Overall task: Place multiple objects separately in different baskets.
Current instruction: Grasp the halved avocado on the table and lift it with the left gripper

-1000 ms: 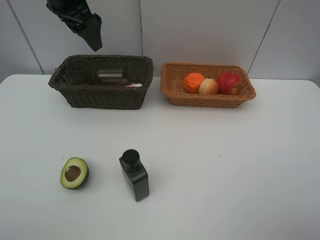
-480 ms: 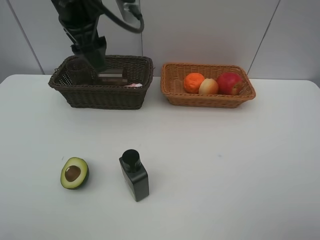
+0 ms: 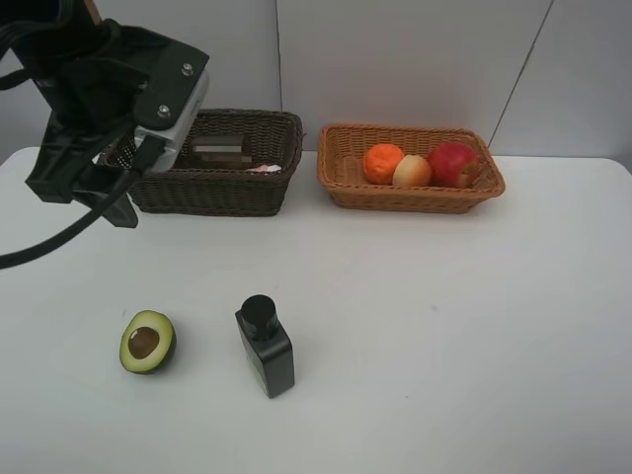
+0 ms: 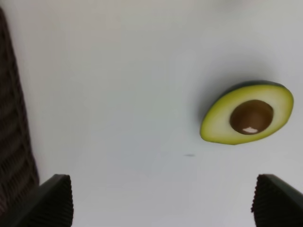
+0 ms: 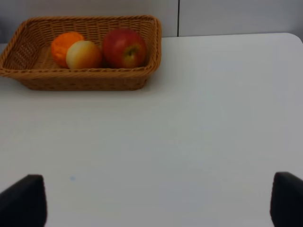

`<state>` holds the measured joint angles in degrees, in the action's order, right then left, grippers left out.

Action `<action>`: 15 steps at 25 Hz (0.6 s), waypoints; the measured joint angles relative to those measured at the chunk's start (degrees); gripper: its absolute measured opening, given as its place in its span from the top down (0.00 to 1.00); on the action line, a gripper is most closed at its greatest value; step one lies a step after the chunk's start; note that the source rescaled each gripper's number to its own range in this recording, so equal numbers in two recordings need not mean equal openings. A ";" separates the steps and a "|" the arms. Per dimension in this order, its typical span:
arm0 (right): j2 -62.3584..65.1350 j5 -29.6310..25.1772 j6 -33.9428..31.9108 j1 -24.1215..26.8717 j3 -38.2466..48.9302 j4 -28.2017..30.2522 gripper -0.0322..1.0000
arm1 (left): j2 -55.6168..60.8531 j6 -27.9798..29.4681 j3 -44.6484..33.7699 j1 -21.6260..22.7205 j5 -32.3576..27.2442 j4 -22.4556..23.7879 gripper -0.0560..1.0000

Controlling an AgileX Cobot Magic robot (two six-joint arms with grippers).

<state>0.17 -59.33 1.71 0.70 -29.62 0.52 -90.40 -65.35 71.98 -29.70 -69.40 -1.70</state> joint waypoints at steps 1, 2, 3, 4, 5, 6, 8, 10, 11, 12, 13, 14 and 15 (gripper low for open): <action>0.00 0.00 0.00 0.00 0.00 0.00 0.00 | 0.15 -0.76 -0.98 0.00 0.00 0.00 0.00; 0.00 0.00 0.00 0.00 0.00 0.00 0.00 | 0.22 -1.47 -2.09 0.00 0.00 0.00 0.00; 0.00 0.00 0.00 0.00 0.00 0.00 0.00 | 0.22 -2.27 -3.36 0.00 0.06 0.00 0.00; 0.00 0.00 0.00 0.00 0.00 0.00 0.00 | 0.22 -3.38 -4.75 0.00 0.07 0.00 0.00; 0.00 0.00 0.00 0.00 0.00 0.00 0.00 | 0.22 -4.53 -6.01 0.00 0.07 0.00 0.00; 0.00 0.00 0.00 0.00 0.00 0.00 0.00 | 0.24 -6.06 -7.58 0.00 0.07 0.00 0.00; 0.00 0.00 0.00 0.00 0.00 0.00 0.00 | 0.24 -9.56 -10.57 0.00 0.26 -0.05 0.00; 0.00 0.00 0.00 0.00 0.00 0.00 0.00 | 0.24 -12.43 -13.63 0.00 1.61 -0.05 0.00; 0.00 0.00 0.00 0.00 0.00 0.00 0.00 | 0.29 -13.48 -14.98 0.00 2.59 -0.05 0.00; 0.00 0.00 0.00 0.00 0.00 0.00 0.00 | 0.29 -14.86 -16.04 0.00 4.09 -0.05 0.00; 0.00 0.00 0.00 0.00 0.00 0.00 0.00 | 0.29 -15.79 -17.23 0.00 5.20 -0.11 0.00; 0.00 0.00 0.00 0.00 0.00 0.00 0.00 | 0.29 -16.78 -18.36 0.00 6.63 -0.11 0.00; 0.00 0.00 0.00 0.00 0.00 0.00 0.00 | 0.29 -17.89 -19.27 0.00 8.08 -0.11 0.00</action>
<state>0.17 -59.33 1.71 0.70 -29.62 0.52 -90.11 -83.24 52.71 -29.70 -61.32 -1.81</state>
